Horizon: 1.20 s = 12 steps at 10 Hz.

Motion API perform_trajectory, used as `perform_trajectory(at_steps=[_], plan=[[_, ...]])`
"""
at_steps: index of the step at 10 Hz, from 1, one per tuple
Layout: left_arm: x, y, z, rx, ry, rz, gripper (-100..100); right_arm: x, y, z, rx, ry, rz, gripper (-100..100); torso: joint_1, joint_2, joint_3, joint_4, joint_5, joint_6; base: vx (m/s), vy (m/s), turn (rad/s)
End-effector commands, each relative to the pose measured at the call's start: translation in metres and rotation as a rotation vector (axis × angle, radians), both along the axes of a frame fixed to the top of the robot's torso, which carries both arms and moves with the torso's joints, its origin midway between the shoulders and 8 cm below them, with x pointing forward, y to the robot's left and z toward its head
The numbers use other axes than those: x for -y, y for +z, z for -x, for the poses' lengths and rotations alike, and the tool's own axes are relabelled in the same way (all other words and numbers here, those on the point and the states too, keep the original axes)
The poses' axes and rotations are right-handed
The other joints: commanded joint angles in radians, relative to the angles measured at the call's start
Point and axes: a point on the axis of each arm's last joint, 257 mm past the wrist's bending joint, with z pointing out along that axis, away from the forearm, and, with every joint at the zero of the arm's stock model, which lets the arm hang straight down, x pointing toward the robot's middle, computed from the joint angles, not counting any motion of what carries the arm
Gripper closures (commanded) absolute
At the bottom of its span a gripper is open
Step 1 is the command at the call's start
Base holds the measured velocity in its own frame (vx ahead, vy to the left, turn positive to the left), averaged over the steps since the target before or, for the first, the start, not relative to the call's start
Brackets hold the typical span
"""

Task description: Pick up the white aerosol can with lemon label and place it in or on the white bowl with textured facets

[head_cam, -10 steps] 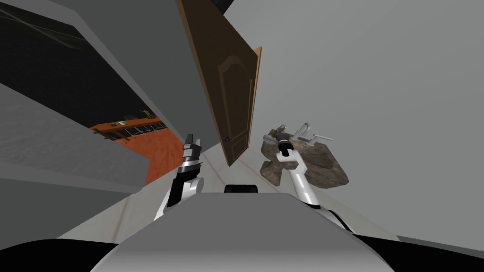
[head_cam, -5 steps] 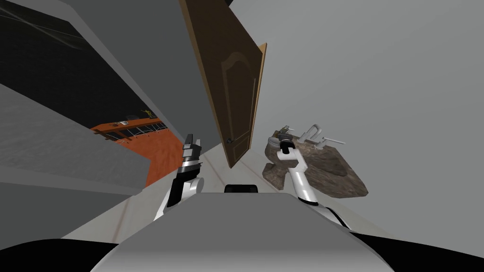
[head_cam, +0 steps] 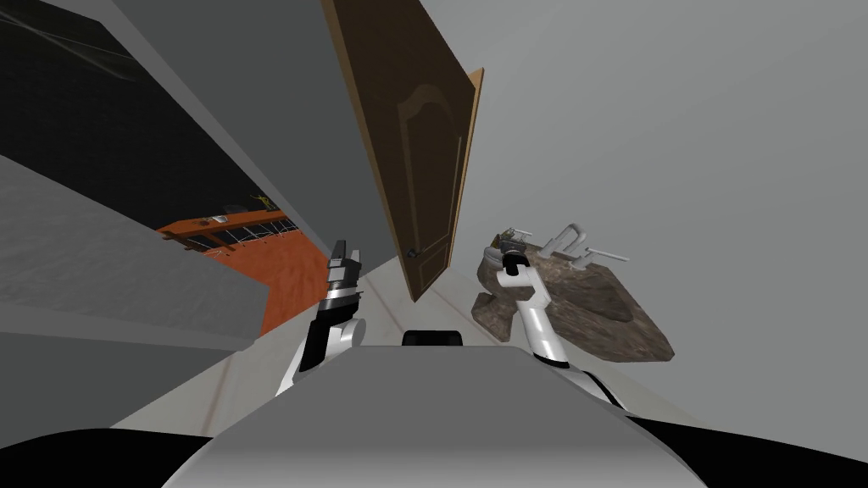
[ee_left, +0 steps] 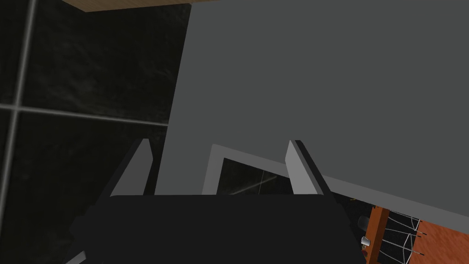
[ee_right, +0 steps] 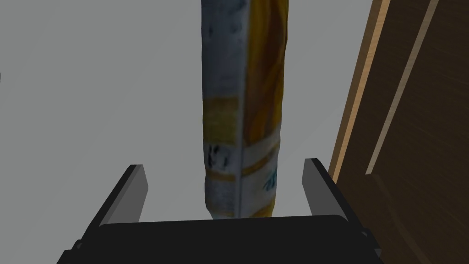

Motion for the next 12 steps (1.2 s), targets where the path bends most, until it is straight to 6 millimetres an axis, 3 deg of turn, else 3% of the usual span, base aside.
perform_trajectory(at_steps=[1,2,3,4,12], plan=[[0.000,0.000,0.000,0.000,0.000,0.000,0,0.000,0.000,0.000,0.000,0.000,0.000,-100,0.000,0.000,0.000,0.000,0.000,0.000,0.000,0.000,0.000],[0.000,0.000,0.000,0.000,0.000,0.000,0,0.000,0.000,0.000,0.000,0.000,0.000,-100,0.000,0.000,0.000,0.000,0.000,0.000,0.000,0.000,0.000],[0.000,0.000,0.000,0.000,0.000,0.000,0,0.000,0.000,0.000,0.000,0.000,0.000,0,0.000,0.000,0.000,0.000,0.000,0.000,0.000,0.000,0.000],[0.000,0.000,0.000,0.000,0.000,0.000,0,0.001,0.009,-0.002,-0.002,-0.010,-0.001,-100,0.000,0.000,0.000,0.000,0.000,0.000,-0.015,-0.015,0.063],[0.000,0.000,0.000,0.000,0.000,0.000,0,0.001,0.042,-0.010,-0.019,-0.041,-0.006,-100,-0.002,0.002,0.001,0.001,0.000,0.000,-0.015,-0.027,0.048]])
